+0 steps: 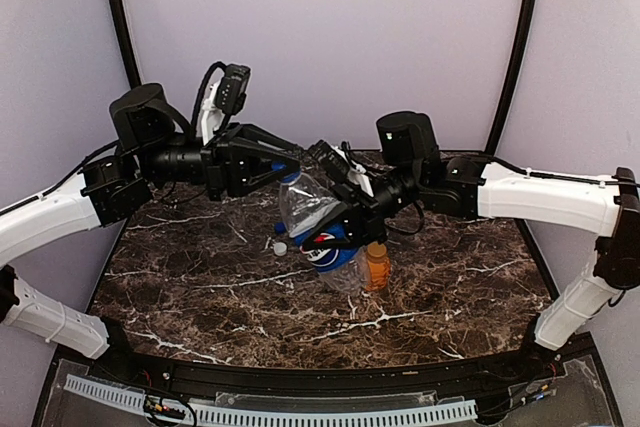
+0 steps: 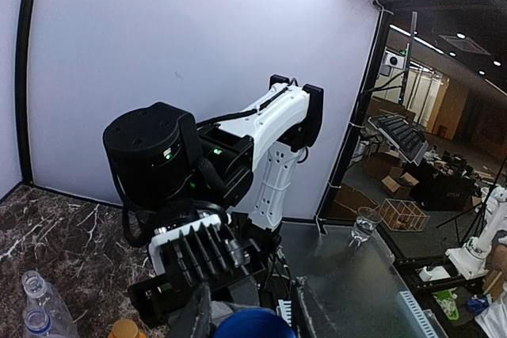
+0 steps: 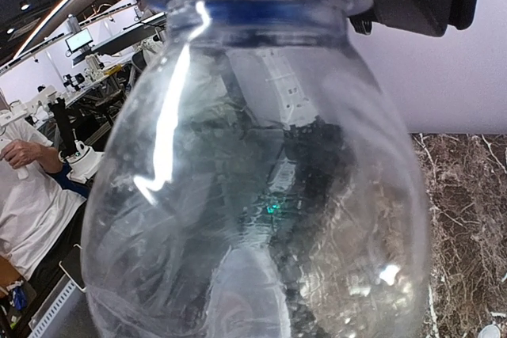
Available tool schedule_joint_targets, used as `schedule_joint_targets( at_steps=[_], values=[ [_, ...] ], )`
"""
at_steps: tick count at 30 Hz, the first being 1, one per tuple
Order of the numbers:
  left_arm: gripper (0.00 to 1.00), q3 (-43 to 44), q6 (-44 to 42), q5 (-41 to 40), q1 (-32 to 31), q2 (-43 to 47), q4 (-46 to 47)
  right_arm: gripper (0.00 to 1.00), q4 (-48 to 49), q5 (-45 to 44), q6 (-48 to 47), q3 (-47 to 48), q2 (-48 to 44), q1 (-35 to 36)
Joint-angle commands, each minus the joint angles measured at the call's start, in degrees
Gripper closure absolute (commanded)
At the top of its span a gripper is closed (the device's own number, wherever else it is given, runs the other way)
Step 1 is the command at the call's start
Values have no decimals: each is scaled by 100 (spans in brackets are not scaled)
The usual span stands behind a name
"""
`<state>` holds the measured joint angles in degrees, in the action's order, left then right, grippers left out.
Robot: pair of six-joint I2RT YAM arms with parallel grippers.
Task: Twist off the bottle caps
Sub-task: Unscrew the bottle cap from the plastic bottle.
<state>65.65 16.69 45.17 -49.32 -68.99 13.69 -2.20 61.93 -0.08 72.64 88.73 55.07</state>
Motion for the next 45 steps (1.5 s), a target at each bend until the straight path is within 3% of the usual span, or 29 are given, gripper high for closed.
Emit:
schedule_joint_targets(
  at_steps=[1,5,7,10,12,16,22,27,36,45],
  values=[
    [76,53,58,12,37,30,237,94,183,19,8,146,5,-22],
    [90,21,114,-316,45,71,243,96,110,-325,8,119,-40,-22],
    [99,-14,179,-730,38,115,220,96,6,-984,8,116,-112,-22],
    [100,-67,380,-1639,37,218,-6,95,-22,-2209,8,47,-268,-31],
    [100,-118,652,-2893,38,273,-164,95,49,-3077,135,-13,-350,-24],
    [100,-70,1014,-4475,35,248,-620,94,194,-4595,336,-51,-359,5],
    [95,45,1132,-5348,28,41,-813,92,642,-5909,362,-125,-293,229],
    [80,55,1007,-5210,29,69,-678,90,798,-5376,334,-168,-303,263],
    [35,-247,326,-3789,109,598,-141,90,661,-3034,-71,-305,-448,154],
    [31,-1,-250,-1187,133,650,-140,88,247,-439,-215,9,-162,-4]
  ],
)
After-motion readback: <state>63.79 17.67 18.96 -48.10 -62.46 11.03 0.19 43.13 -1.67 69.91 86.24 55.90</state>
